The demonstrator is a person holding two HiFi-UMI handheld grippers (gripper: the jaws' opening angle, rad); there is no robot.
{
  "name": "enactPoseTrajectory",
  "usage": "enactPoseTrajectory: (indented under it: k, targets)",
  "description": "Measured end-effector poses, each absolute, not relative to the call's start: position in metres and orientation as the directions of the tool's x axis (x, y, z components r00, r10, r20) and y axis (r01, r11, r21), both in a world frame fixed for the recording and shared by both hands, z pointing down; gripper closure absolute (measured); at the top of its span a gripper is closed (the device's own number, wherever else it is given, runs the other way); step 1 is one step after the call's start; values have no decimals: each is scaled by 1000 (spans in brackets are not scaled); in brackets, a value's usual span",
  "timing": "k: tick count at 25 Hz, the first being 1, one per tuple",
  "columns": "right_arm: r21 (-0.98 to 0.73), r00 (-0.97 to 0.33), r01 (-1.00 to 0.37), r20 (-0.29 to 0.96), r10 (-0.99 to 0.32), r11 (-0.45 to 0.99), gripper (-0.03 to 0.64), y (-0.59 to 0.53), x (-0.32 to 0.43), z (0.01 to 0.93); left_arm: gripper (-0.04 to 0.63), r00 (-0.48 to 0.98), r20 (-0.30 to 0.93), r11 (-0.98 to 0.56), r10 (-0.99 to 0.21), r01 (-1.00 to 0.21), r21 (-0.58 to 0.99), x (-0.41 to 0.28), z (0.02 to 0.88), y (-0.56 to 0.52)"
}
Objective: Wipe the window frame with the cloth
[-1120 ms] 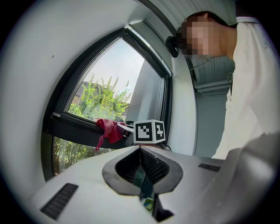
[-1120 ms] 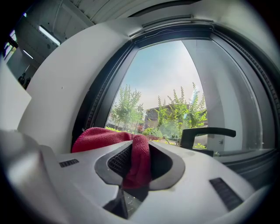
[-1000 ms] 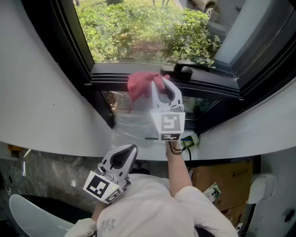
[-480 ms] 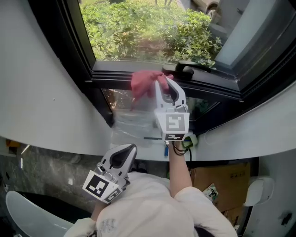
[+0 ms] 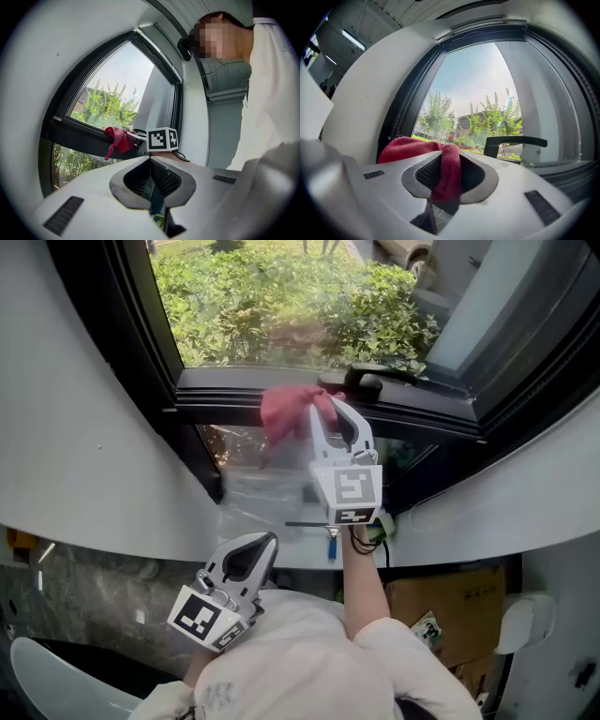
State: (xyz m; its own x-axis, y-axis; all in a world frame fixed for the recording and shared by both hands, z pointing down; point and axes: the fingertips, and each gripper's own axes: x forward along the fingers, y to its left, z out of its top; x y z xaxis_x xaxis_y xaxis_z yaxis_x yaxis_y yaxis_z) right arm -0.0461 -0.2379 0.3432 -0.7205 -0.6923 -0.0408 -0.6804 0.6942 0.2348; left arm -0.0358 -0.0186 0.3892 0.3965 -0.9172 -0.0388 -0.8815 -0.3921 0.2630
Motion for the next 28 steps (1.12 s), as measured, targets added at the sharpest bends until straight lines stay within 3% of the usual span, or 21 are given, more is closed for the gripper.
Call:
enactPoseTrajectory:
  k: [28]
  targets:
    - [230,-623,-765,-30,-781,601,523,-254,-4,345,584,450,-25,-439,-893,-856,272,-72,383,-14]
